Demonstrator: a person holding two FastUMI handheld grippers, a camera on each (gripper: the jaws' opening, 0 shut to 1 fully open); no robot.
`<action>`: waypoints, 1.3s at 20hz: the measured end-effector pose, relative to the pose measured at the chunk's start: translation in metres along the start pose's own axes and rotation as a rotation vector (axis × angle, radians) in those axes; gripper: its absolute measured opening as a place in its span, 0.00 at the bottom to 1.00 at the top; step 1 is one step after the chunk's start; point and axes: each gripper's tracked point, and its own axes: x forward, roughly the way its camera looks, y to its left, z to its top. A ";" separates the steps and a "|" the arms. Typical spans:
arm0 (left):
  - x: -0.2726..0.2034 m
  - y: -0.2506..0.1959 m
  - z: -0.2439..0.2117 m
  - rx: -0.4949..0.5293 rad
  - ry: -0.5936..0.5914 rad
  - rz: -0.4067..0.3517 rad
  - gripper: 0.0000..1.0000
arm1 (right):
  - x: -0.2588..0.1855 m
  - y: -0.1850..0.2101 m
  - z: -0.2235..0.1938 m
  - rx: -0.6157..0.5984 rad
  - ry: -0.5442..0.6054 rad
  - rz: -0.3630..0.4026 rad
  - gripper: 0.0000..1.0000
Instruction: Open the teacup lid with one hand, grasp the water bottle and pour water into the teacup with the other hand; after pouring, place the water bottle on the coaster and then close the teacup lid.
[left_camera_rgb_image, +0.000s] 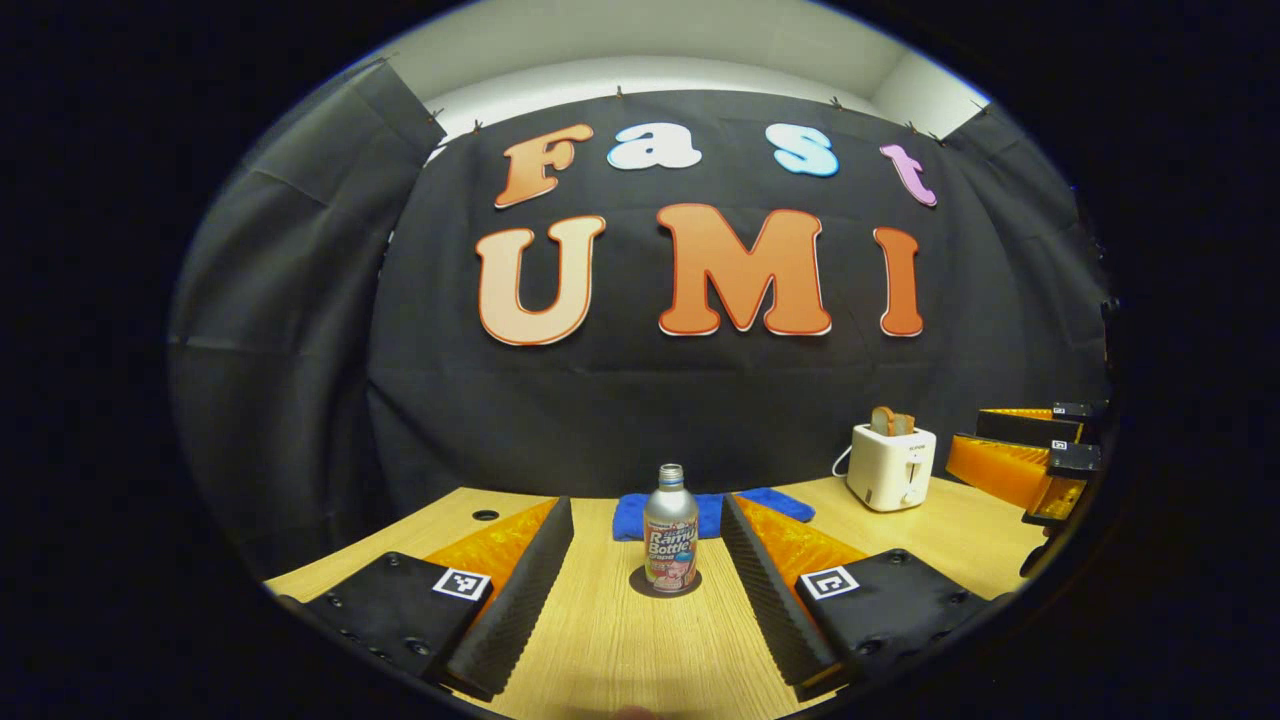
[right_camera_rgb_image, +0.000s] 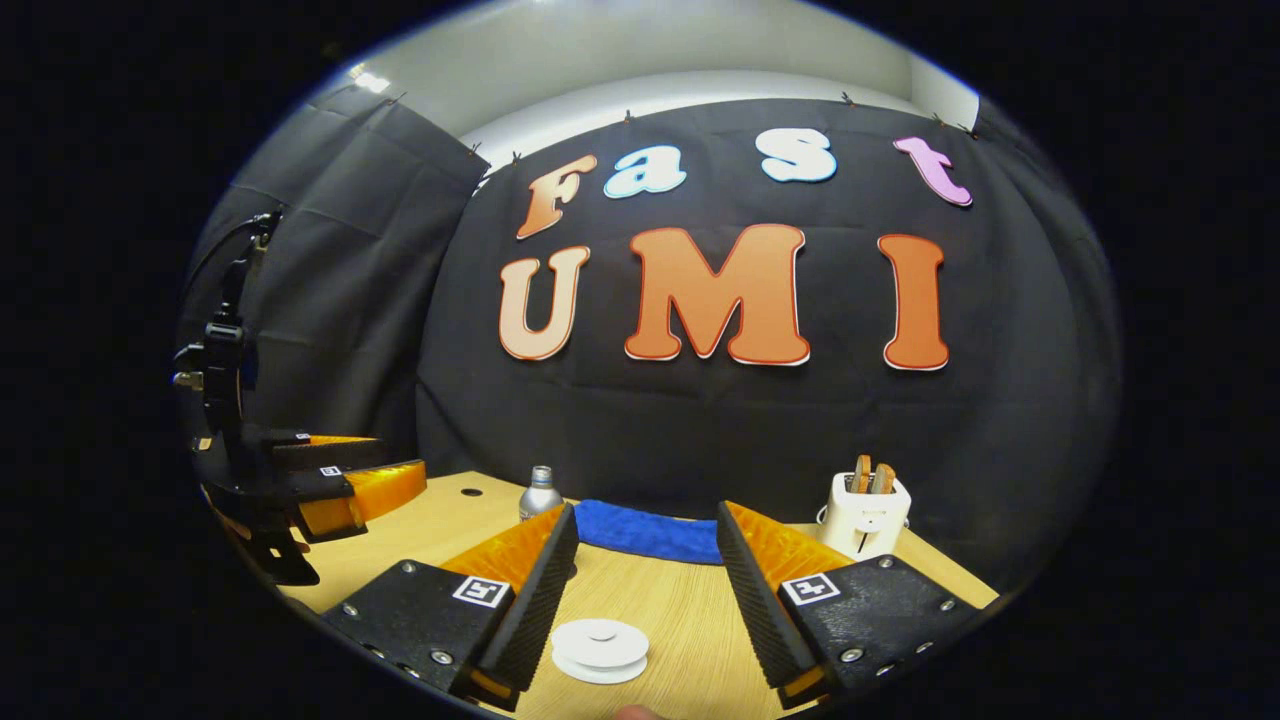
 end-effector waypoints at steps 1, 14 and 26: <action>-0.005 0.005 0.003 0.006 -0.008 0.019 0.96 | -0.003 -0.002 0.004 0.008 -0.009 -0.004 0.85; -0.040 0.016 0.037 -0.004 -0.120 0.062 0.94 | -0.044 -0.047 0.032 -0.038 -0.060 -0.159 0.86; -0.035 0.020 0.031 -0.036 -0.094 0.091 0.94 | -0.049 -0.047 0.024 -0.086 -0.019 -0.151 0.88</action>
